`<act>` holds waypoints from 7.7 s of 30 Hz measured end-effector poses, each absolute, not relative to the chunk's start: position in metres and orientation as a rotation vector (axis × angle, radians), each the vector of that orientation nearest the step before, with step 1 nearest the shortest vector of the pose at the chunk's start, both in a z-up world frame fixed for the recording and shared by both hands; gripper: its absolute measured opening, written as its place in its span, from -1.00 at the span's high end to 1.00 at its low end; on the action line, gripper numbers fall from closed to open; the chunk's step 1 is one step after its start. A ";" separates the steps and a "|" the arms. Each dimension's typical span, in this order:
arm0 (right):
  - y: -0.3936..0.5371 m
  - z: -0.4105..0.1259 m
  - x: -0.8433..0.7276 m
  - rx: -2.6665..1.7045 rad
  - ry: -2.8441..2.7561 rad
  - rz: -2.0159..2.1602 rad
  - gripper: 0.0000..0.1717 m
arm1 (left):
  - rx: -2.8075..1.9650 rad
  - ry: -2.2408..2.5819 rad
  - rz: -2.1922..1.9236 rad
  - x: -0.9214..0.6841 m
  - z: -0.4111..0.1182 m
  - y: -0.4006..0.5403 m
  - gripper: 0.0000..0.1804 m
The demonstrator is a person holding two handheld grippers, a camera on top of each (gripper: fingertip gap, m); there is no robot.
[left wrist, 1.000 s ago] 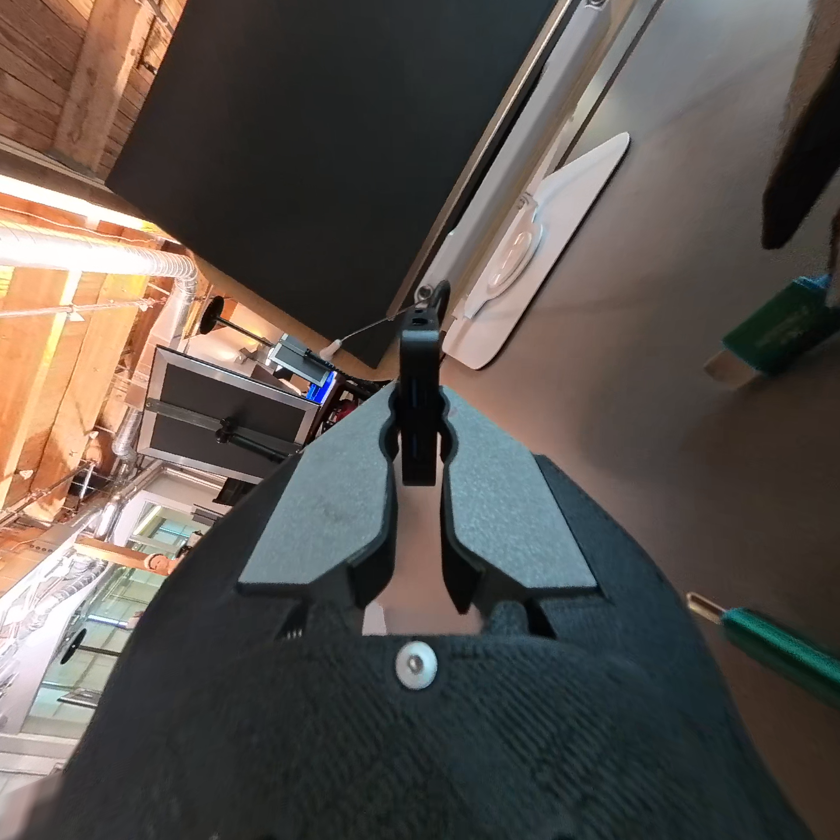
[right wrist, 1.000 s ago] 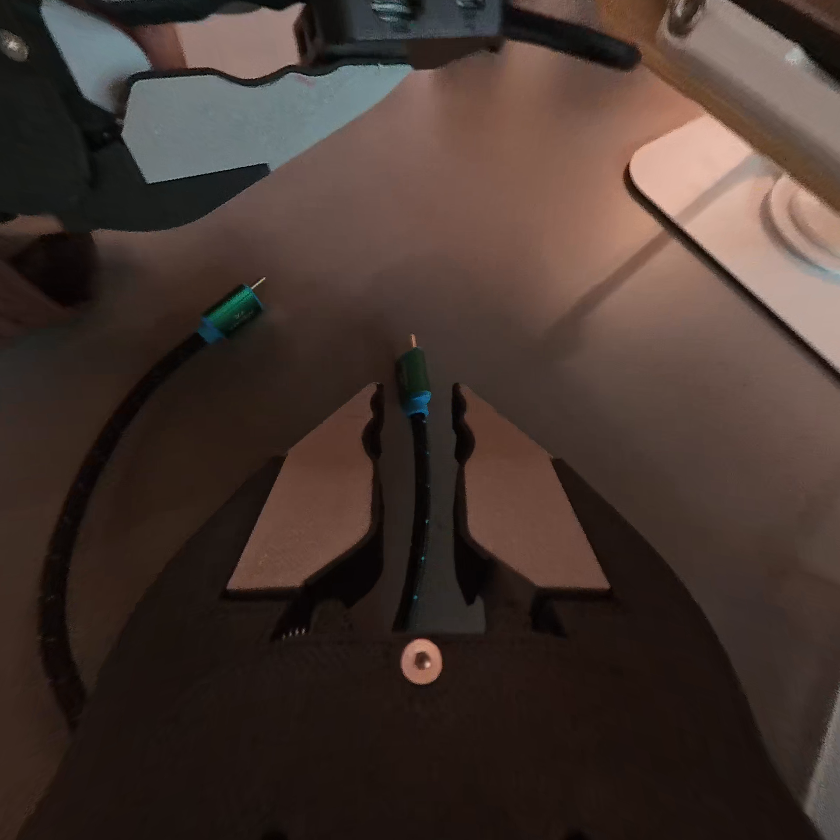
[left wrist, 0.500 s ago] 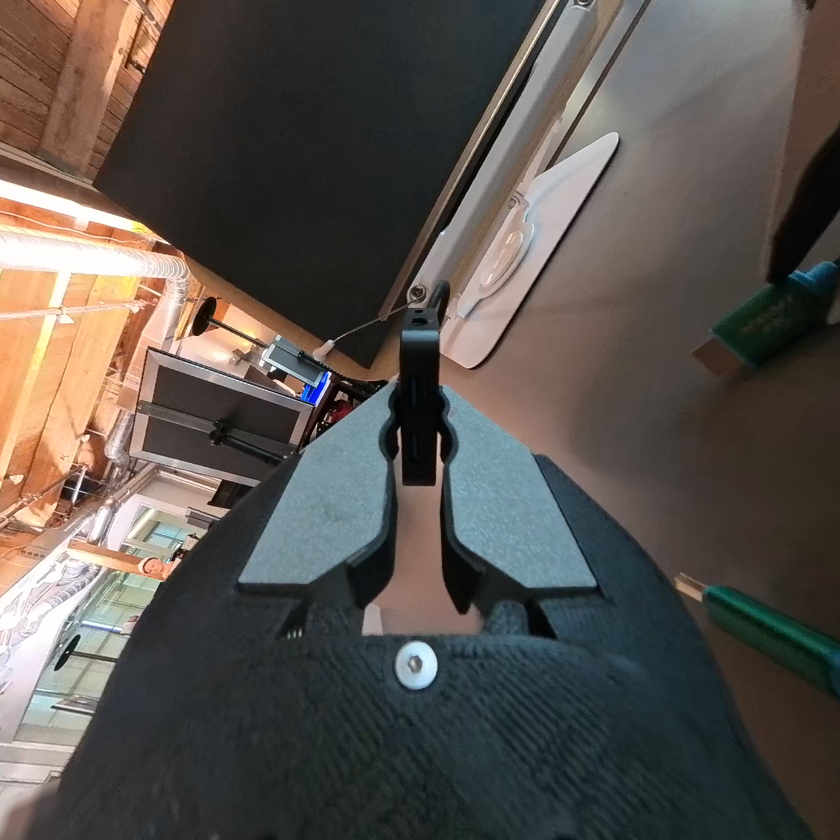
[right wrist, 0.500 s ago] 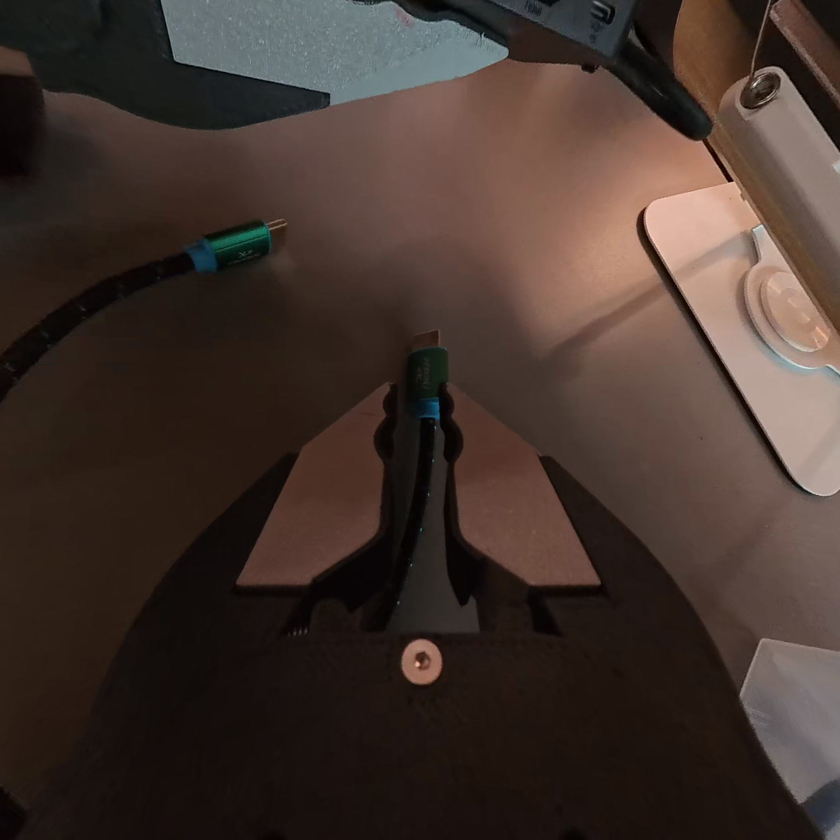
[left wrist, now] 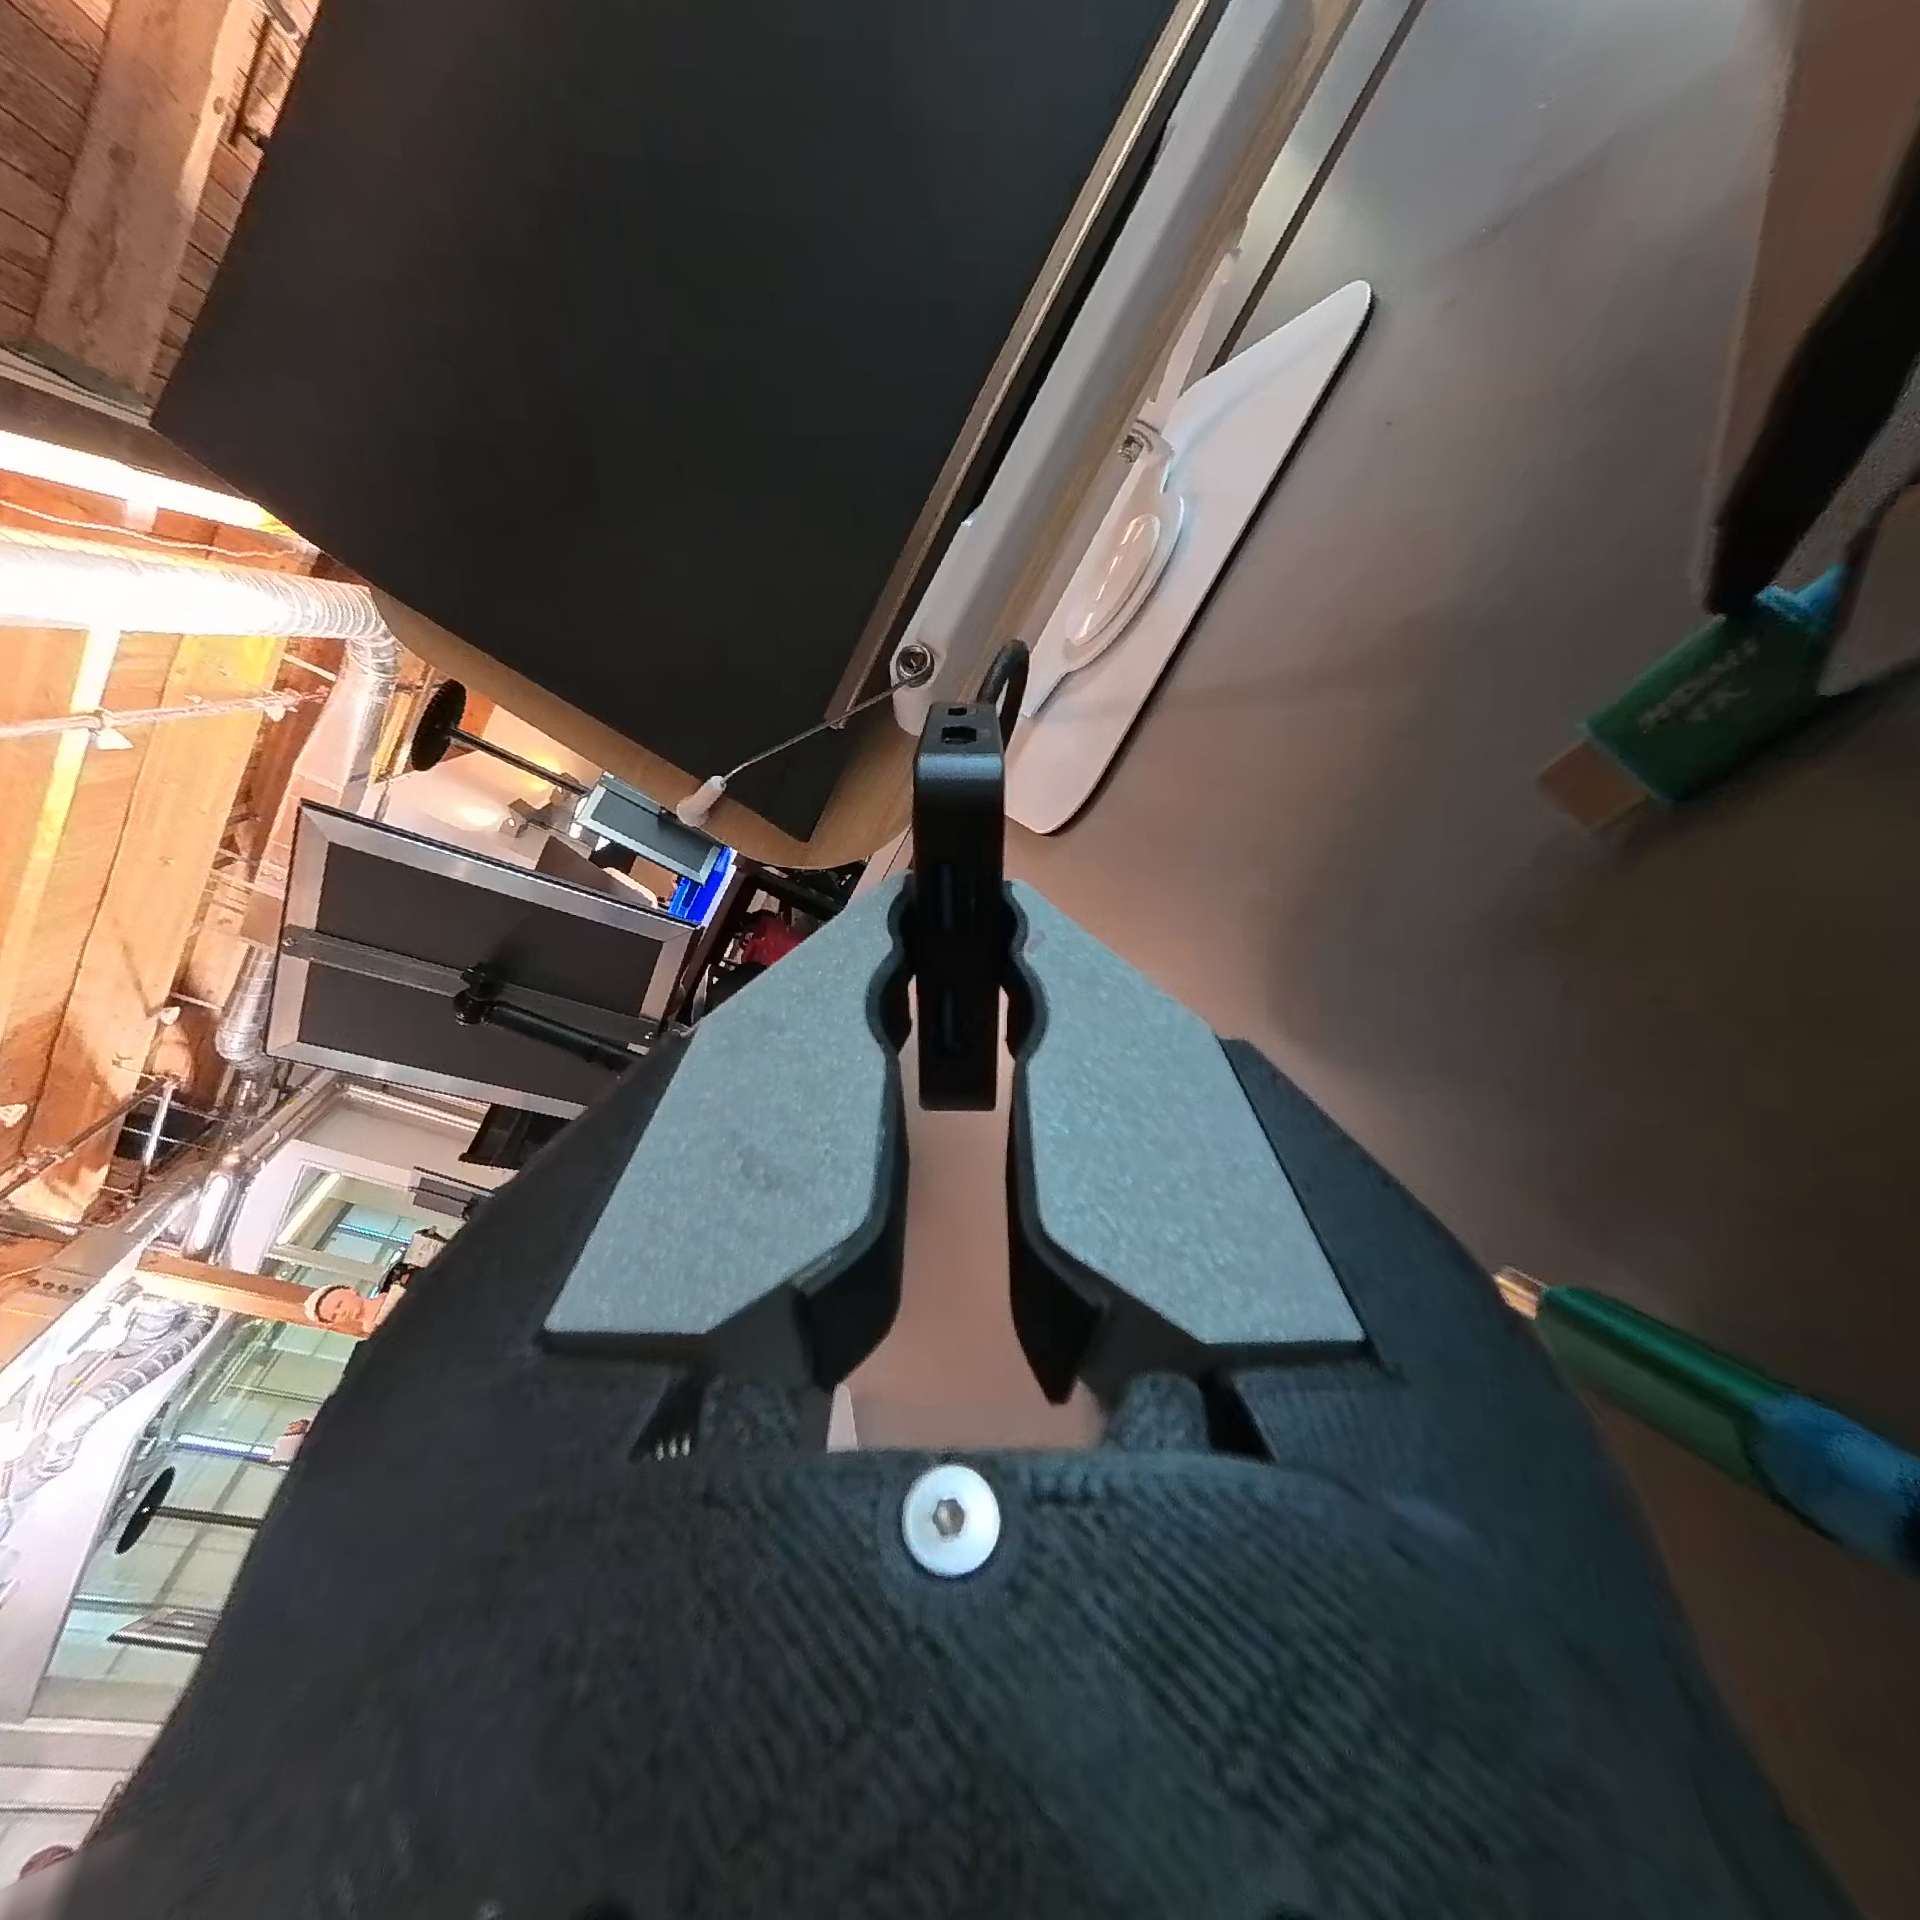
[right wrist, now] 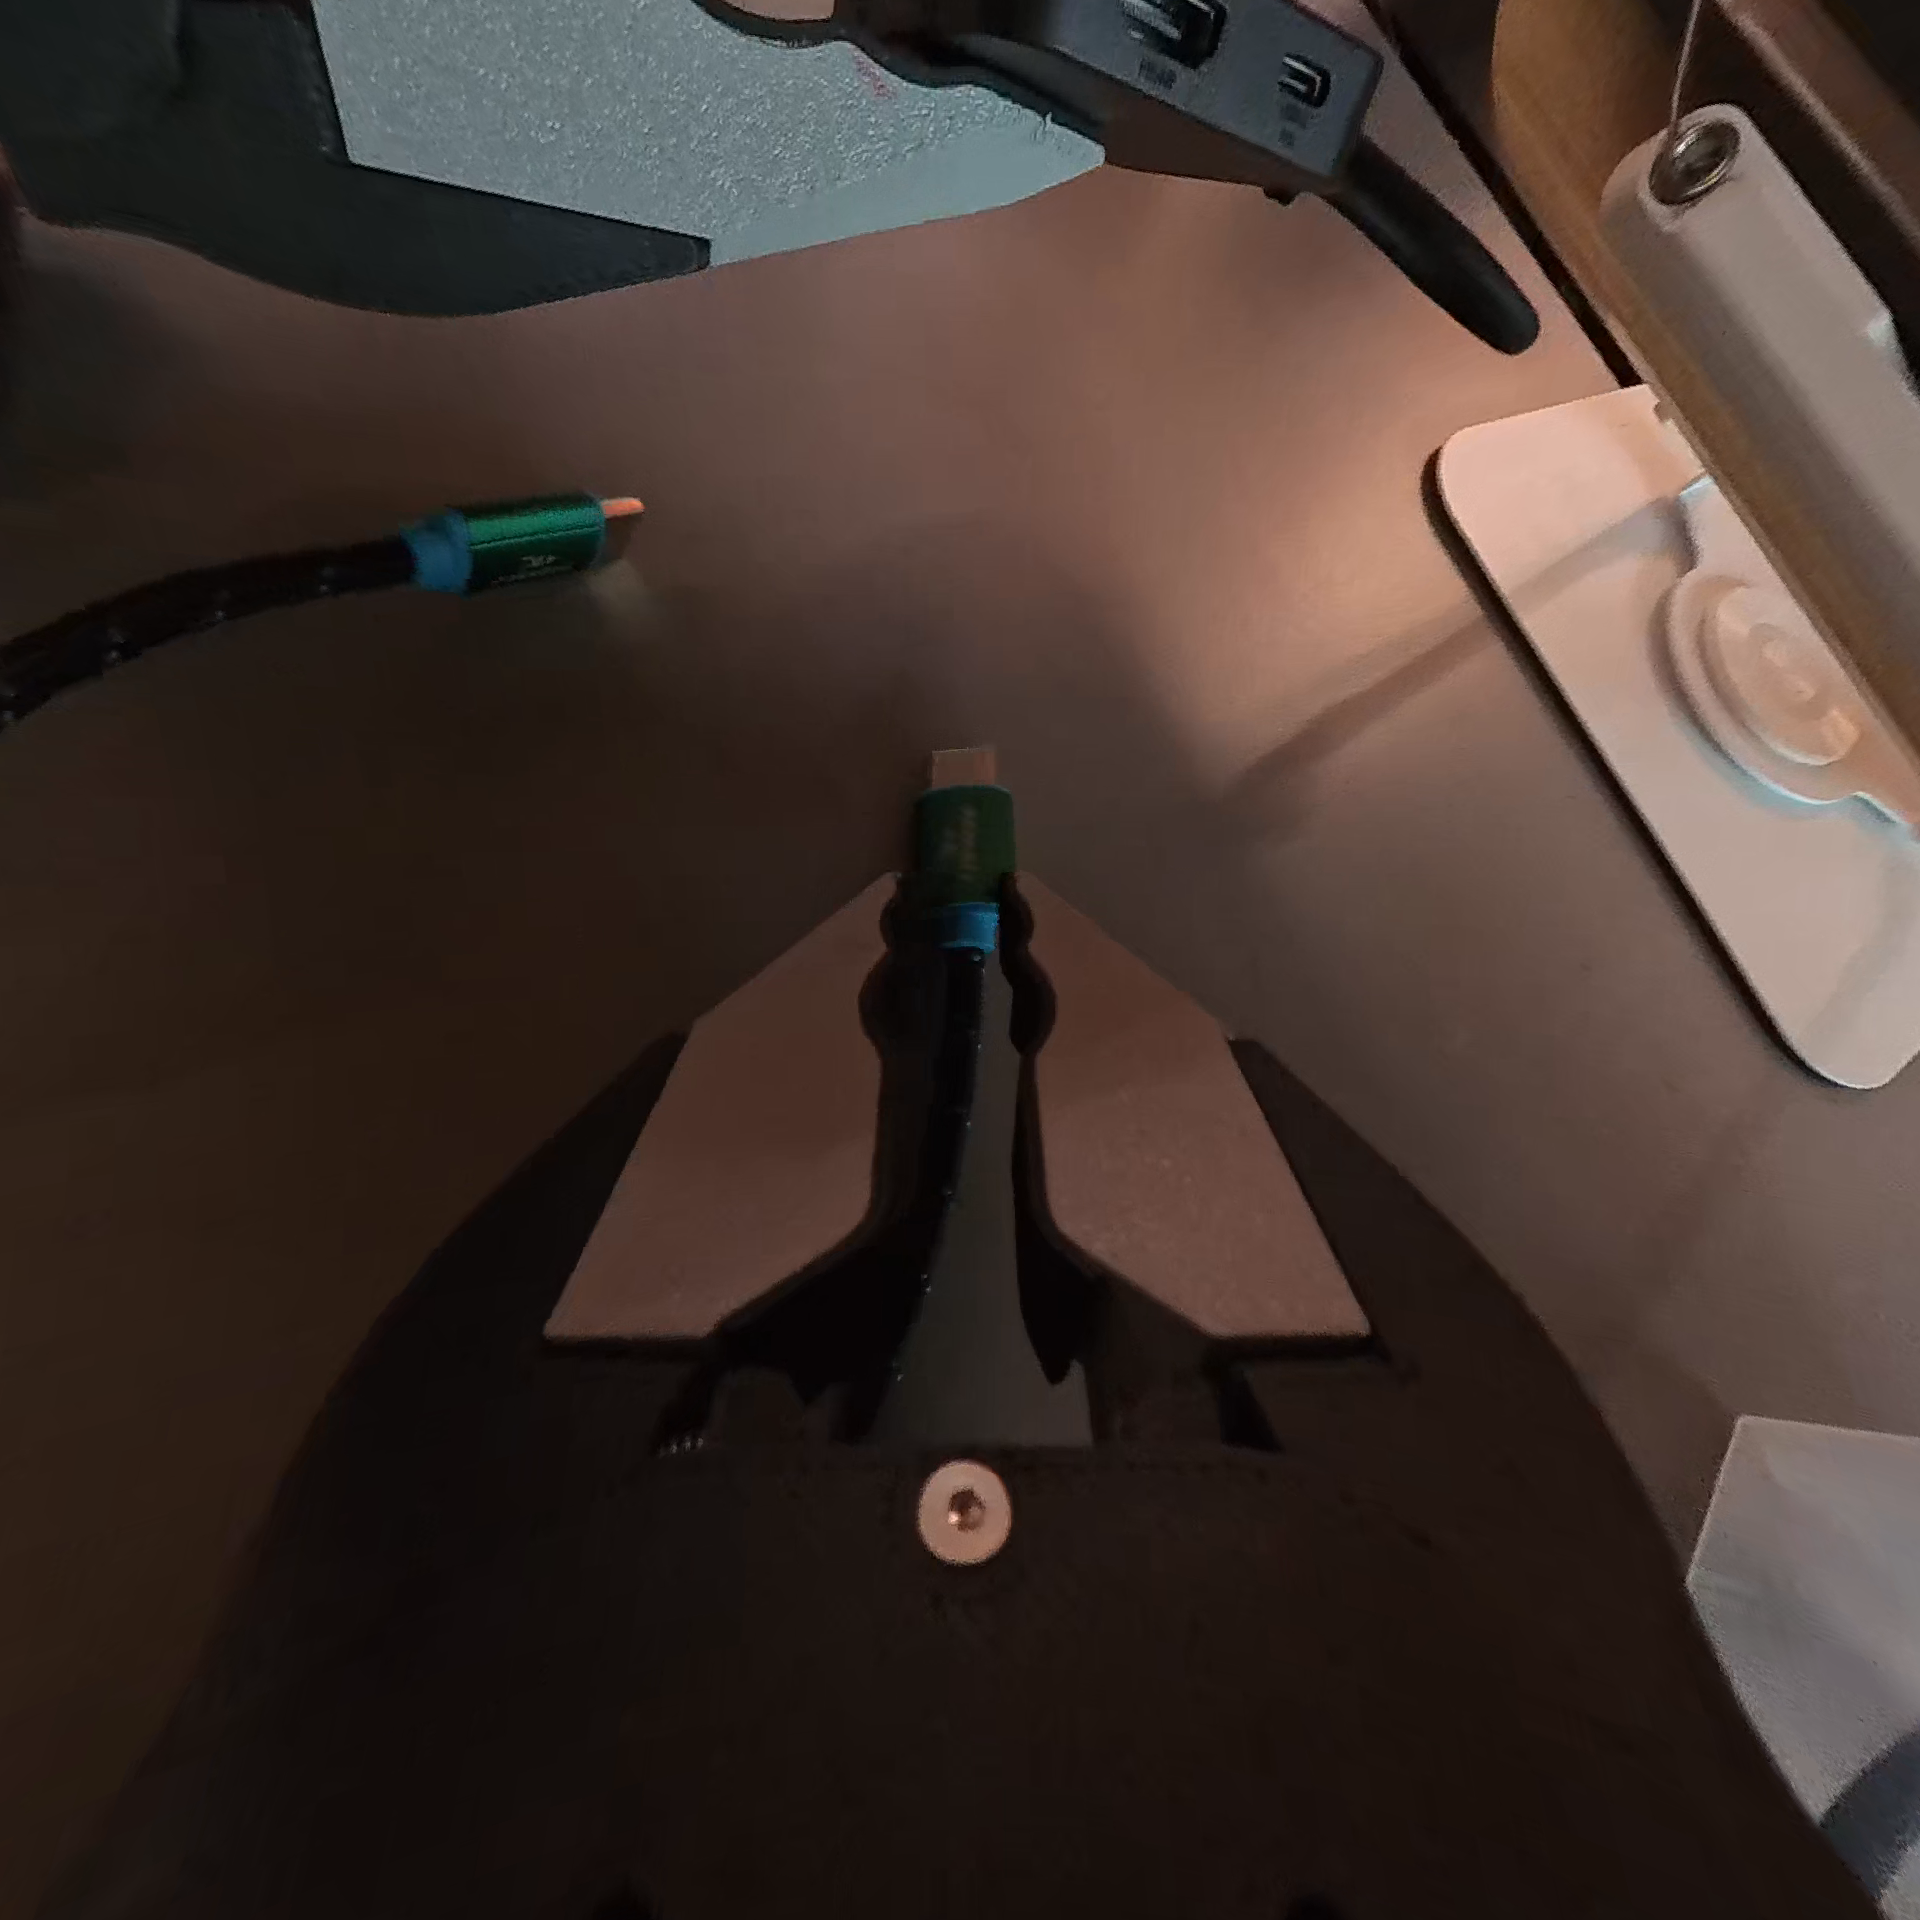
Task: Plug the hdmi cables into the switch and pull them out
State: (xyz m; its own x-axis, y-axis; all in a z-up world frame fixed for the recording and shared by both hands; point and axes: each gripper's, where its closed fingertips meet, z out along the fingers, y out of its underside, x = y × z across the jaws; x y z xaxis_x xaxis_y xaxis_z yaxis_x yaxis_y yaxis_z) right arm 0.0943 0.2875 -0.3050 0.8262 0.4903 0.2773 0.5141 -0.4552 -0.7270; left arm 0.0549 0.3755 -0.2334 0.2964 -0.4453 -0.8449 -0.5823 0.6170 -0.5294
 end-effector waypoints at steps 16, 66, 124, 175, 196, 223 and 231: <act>0.281 -0.291 0.099 -2.085 -0.807 -0.111 0.82 | -0.974 1.328 0.106 0.054 -0.232 0.375 0.88; 0.280 -0.276 0.089 -2.122 -0.416 0.462 0.93 | -0.838 1.380 0.126 0.060 -0.230 0.363 0.88; 0.278 -0.293 0.089 -2.214 -0.346 0.588 0.92 | -0.529 1.533 0.339 0.060 -0.251 0.332 0.88; 0.290 -0.306 0.092 -2.001 -0.997 -0.290 0.73 | -0.584 1.521 0.285 0.058 -0.248 0.335 0.88; 0.298 -0.309 0.091 -1.980 -1.000 -0.308 0.80 | -0.603 1.515 0.257 0.056 -0.246 0.332 0.88; 0.304 -0.312 0.093 -2.051 -0.958 0.018 0.81 | -0.641 1.541 0.249 0.055 -0.254 0.339 0.88; 0.302 -0.315 0.095 -2.241 -0.691 0.368 0.79 | -0.625 1.559 0.295 0.056 -0.258 0.339 0.88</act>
